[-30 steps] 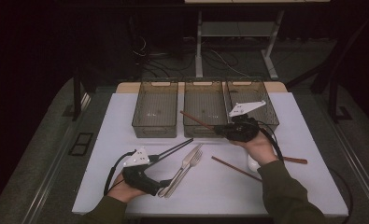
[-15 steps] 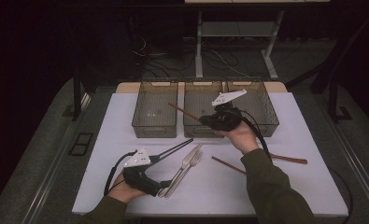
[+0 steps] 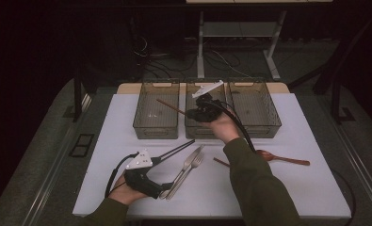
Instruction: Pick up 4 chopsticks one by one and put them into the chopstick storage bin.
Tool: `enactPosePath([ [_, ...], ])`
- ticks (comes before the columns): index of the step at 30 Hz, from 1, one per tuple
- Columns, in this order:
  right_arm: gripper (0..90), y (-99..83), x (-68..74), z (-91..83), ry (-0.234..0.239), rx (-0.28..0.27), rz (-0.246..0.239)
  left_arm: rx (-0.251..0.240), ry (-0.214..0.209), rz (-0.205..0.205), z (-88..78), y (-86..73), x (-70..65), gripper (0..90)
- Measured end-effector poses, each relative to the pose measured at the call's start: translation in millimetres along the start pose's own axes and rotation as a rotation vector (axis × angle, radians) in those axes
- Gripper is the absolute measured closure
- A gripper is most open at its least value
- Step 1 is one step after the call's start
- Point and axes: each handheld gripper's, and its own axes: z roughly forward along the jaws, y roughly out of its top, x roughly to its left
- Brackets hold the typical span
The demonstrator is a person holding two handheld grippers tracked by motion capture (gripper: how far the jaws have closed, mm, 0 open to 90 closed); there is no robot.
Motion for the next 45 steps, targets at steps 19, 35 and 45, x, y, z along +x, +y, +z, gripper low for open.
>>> enactPosePath([
  [19,84.7,49.4,7.4,69.1,-0.043,0.082,0.015,0.002,-0.010,0.010,0.9,0.2,-2.5,0.0],
  [35,82.1,71.3,6.1,114.5,-0.144,0.135,0.065,-0.009,-0.022,0.006,2.1,1.1,-3.2,0.0],
  [45,65.3,73.5,5.2,105.3,-0.139,0.096,0.070,-0.010,-0.021,0.011,1.5,1.7,-2.7,0.0],
])
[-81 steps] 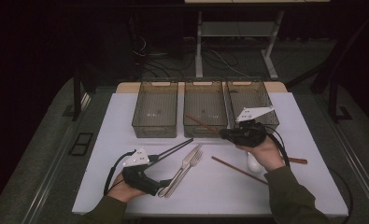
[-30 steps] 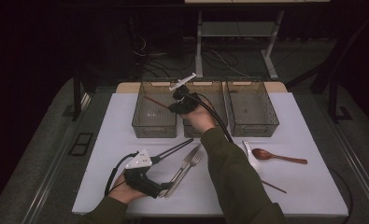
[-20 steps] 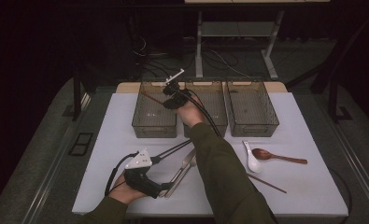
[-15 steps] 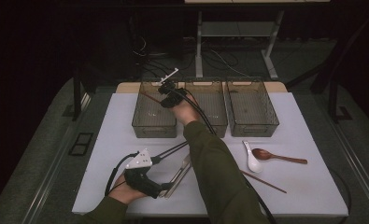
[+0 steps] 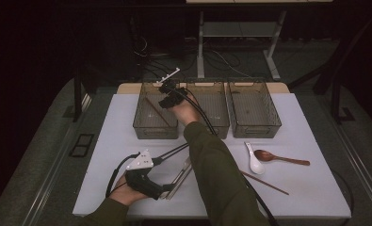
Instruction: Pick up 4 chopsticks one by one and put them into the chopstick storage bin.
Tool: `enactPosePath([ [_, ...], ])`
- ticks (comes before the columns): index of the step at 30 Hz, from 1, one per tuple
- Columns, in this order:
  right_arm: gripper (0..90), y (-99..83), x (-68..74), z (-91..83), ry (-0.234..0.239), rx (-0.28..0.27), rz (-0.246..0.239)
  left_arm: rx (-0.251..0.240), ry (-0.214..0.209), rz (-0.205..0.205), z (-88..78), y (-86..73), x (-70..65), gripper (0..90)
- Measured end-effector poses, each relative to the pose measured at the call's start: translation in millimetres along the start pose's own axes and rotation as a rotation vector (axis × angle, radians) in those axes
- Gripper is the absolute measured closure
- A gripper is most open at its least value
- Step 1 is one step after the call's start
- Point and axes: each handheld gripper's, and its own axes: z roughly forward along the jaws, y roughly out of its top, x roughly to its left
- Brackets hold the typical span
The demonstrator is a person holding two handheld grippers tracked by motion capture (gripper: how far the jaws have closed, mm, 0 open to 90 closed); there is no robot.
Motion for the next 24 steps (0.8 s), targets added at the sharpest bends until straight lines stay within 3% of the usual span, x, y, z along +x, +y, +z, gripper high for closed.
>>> enactPosePath([
  [6,59.8,-1.4,-0.2,-7.5,0.025,-0.021,0.000,-0.002,-0.001,0.001,-0.3,-0.1,-0.1,0.0],
  [11,53.6,-5.8,-1.3,-18.8,0.080,-0.046,-0.018,-0.009,0.001,0.001,-1.0,-0.9,0.6,0.0],
  [18,48.0,-22.2,-6.5,-47.7,0.127,-0.089,-0.039,-0.013,0.005,-0.018,-0.6,-1.6,0.8,0.0],
  [20,47.1,-29.3,-10.6,-56.6,0.162,-0.107,-0.032,-0.014,-0.003,-0.020,-1.4,-1.5,1.1,0.0],
  [24,46.1,-43.7,-13.8,-76.3,0.173,-0.126,-0.055,-0.013,-0.002,-0.020,-1.8,-1.4,2.6,0.0],
])
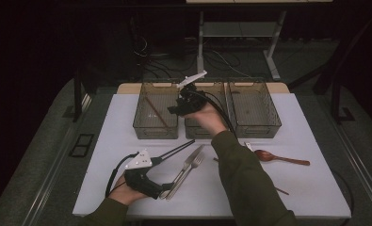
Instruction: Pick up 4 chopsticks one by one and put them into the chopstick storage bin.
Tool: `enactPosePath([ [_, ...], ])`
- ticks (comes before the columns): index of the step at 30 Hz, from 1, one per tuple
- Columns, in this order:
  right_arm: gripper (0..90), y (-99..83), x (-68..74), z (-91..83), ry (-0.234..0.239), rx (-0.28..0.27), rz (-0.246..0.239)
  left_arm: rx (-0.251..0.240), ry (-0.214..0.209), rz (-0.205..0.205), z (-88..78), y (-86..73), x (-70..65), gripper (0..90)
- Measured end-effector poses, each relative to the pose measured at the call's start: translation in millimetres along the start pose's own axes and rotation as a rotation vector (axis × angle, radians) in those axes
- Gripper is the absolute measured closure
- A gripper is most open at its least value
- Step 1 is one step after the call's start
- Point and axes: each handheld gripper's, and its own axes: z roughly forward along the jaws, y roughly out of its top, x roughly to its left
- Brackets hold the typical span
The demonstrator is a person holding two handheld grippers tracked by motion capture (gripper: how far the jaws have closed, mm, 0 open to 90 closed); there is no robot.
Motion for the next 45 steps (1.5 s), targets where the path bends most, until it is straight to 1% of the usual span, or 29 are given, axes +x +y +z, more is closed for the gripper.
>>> enactPosePath([
  [2,45.5,-6.9,0.0,-10.5,0.005,-0.014,-0.002,0.003,0.002,-0.001,0.0,-0.1,0.1,0.0],
  [4,45.1,-13.9,-0.6,-19.7,0.013,-0.022,-0.004,-0.007,0.003,-0.008,0.5,-0.3,-0.6,0.0],
  [5,44.9,-17.5,-0.9,-24.2,0.017,-0.029,-0.004,0.007,0.003,0.002,-0.3,-0.1,0.0,0.0],
  [10,43.9,-38.5,0.1,-44.3,0.059,-0.055,0.005,0.015,0.004,-0.002,0.2,-0.7,-0.2,0.0],
  [16,42.9,-64.1,1.7,-64.3,0.061,-0.053,-0.018,0.017,0.009,0.001,0.4,-1.0,0.0,0.0],
  [17,42.9,-66.8,2.2,-67.0,0.065,-0.054,-0.015,0.023,0.009,0.003,0.0,-1.0,0.1,0.0],
  [20,42.6,-77.4,1.9,-77.4,0.070,-0.068,-0.028,0.020,0.015,-0.003,0.0,-1.3,0.4,0.0],
  [22,42.6,-84.9,1.5,-83.9,0.075,-0.075,-0.027,0.013,0.017,-0.006,0.5,-1.7,0.7,0.0],
  [28,42.5,-109.2,0.0,-98.3,0.073,-0.067,-0.025,0.024,0.019,0.005,0.5,-1.6,1.1,0.0],
  [33,41.9,-130.8,-2.1,-108.8,0.075,-0.059,-0.024,0.022,0.025,0.002,0.1,-1.4,0.5,0.0],
  [39,40.7,-153.0,0.6,-126.2,0.084,-0.079,-0.036,0.025,0.028,0.007,0.0,-1.5,1.0,0.0],
  [42,41.1,-165.3,2.1,-134.3,0.081,-0.080,-0.038,0.024,0.029,0.005,-0.1,-1.8,1.1,0.0],
  [43,41.2,-169.5,2.3,-137.1,0.082,-0.074,-0.034,0.023,0.030,0.003,-0.1,-1.9,1.2,0.0],
  [44,41.4,-174.7,2.9,-140.2,0.072,-0.069,-0.029,0.024,0.030,-0.004,0.0,-2.0,0.8,0.0],
  [45,41.7,-179.2,3.1,-142.6,0.073,-0.066,-0.033,0.024,0.029,-0.002,0.0,-1.9,0.9,0.0],
])
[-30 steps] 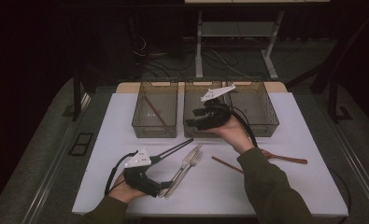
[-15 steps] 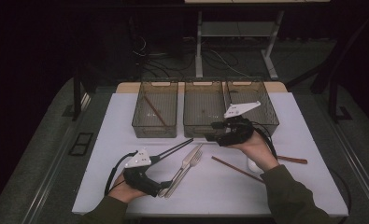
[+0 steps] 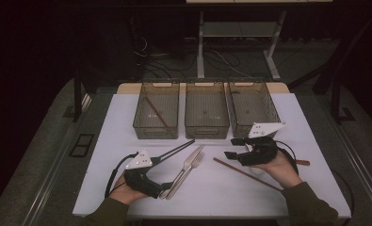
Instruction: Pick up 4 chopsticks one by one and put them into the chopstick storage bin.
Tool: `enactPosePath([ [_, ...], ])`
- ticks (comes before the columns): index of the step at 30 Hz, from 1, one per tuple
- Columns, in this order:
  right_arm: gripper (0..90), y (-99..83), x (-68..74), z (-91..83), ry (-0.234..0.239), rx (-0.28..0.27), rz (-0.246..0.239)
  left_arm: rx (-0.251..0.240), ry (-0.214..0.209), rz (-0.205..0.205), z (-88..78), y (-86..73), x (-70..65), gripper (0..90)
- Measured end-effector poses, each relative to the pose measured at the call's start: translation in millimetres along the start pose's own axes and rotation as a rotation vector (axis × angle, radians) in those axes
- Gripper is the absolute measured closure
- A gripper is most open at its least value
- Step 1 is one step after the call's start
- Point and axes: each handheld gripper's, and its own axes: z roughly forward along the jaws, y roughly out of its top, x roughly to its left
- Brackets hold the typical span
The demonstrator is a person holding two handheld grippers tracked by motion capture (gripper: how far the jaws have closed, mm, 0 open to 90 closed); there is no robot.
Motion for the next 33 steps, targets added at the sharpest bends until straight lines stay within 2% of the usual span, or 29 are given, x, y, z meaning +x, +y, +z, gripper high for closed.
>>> enactPosePath([
  [7,43.0,-25.6,2.8,-20.8,-0.015,0.023,0.020,-0.001,-0.003,0.007,-0.5,0.4,-0.8,0.0],
  [12,47.3,-41.3,7.2,-33.3,-0.010,0.039,0.013,-0.006,-0.006,0.007,-0.2,0.4,-1.6,0.0],
  [17,54.2,-56.1,12.1,-42.3,-0.023,0.085,0.009,0.003,-0.007,0.014,-0.3,0.7,-2.0,0.0],
  [19,56.9,-61.9,12.5,-44.6,-0.033,0.099,0.015,-0.001,-0.006,0.013,0.0,0.8,-2.7,0.0],
  [22,62.2,-70.6,10.6,-47.6,-0.020,0.130,0.029,-0.001,-0.007,0.014,0.1,0.8,-2.9,0.0],
  [25,67.1,-79.2,7.3,-49.4,-0.034,0.163,0.029,0.000,-0.008,0.015,0.4,0.7,-2.8,0.0],
  [33,76.6,-90.7,1.1,-51.6,-0.049,0.223,0.024,0.008,-0.011,0.024,0.7,0.9,-3.4,0.0],
])
